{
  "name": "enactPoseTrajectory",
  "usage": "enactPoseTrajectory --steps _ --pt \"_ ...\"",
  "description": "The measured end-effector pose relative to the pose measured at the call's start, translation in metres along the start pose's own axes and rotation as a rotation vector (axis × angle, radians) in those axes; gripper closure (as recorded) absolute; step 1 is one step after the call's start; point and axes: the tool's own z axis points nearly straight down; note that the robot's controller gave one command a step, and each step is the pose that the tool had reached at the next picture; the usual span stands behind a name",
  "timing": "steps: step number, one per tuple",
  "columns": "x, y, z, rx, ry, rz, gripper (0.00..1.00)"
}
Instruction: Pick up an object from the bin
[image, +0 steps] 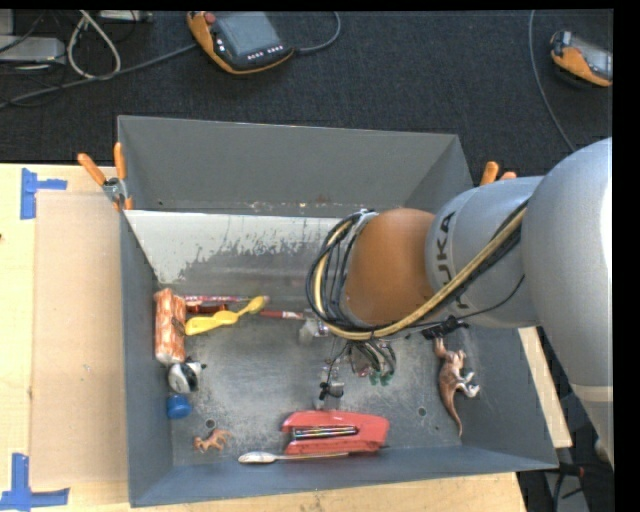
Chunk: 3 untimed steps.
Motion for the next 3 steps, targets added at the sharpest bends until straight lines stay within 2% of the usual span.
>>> enactPoseTrajectory --steps 1,2,3 --pt "0.067 -0.007 -0.051 -0.002 -0.005 -0.082 0.0" --pt "0.07 -0.04 -0.065 0.002 -0.019 -0.418 0.0" --pt "0.075 -0.046 -0.082 0.0 -0.025 -0.267 0.0"
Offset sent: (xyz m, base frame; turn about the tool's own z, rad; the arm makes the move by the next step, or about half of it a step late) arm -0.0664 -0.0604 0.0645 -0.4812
